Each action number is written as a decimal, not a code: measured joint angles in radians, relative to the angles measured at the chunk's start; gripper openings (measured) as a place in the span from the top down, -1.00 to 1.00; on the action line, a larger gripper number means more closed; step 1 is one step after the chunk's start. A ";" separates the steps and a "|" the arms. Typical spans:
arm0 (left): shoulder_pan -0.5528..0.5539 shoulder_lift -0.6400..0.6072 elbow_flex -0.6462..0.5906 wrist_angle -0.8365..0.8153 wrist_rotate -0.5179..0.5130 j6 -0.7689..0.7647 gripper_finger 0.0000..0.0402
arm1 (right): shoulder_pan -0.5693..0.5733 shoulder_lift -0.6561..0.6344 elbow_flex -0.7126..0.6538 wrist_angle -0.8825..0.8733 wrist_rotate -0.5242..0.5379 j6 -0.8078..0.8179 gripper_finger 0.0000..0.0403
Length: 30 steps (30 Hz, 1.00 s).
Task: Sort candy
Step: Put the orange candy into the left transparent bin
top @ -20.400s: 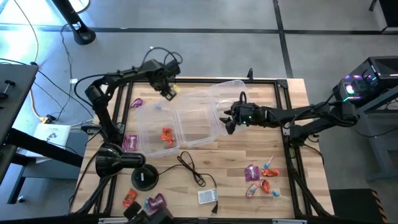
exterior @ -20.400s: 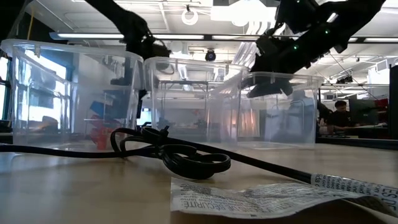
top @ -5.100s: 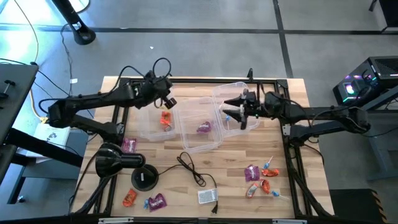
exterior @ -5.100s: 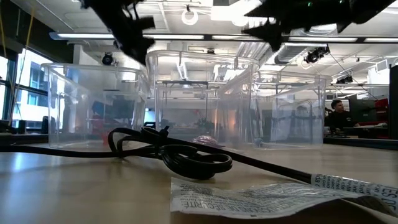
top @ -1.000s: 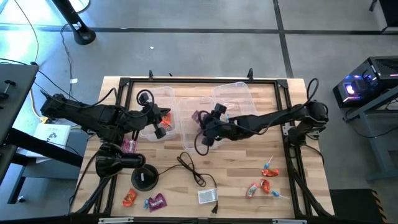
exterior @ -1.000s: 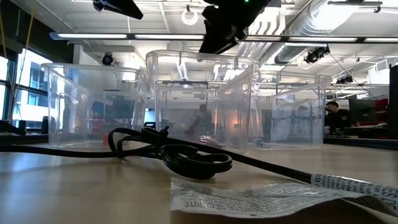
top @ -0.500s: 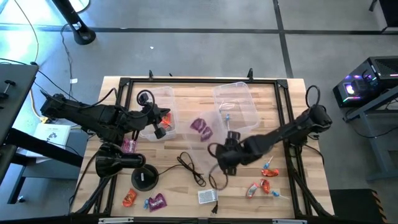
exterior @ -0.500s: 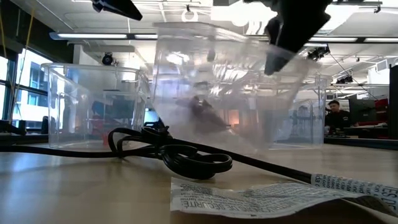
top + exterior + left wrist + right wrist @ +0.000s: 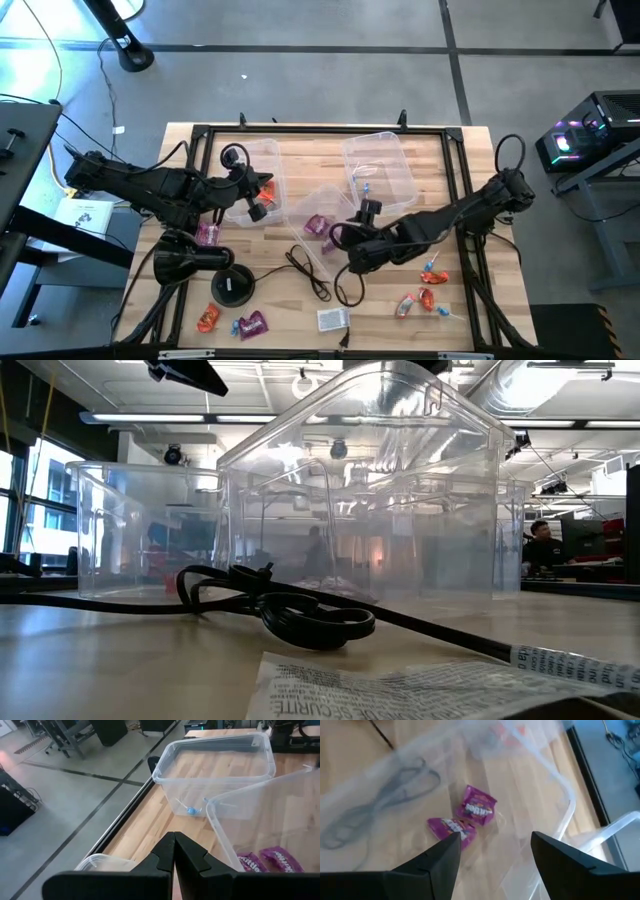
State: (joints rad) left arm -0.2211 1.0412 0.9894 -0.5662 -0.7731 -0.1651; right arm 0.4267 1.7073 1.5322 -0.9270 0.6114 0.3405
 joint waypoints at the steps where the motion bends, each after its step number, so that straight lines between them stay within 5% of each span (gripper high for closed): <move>1: 0.000 0.000 0.000 -0.002 0.000 0.000 1.00 | 0.010 0.000 0.022 -0.022 -0.005 0.004 -0.17; 8: 0.000 0.000 0.000 -0.031 0.000 -0.022 1.00 | 0.133 0.000 0.151 -0.289 -0.070 0.312 -0.17; 15: 0.000 0.000 0.000 -0.043 0.001 -0.043 1.00 | 0.299 -0.001 0.080 -0.439 -0.161 0.806 -0.17; 22: 0.000 0.000 0.000 -0.042 0.002 -0.043 1.00 | 0.378 0.000 -0.197 -0.240 -0.419 1.200 -0.17; 30: -0.001 0.000 0.000 -0.039 0.013 -0.043 1.00 | 0.376 0.000 -0.357 -0.032 -0.538 1.364 -0.17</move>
State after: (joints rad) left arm -0.2218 1.0414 0.9894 -0.6056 -0.7605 -0.2077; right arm 0.8032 1.7077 1.1752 -0.9593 0.0733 1.7044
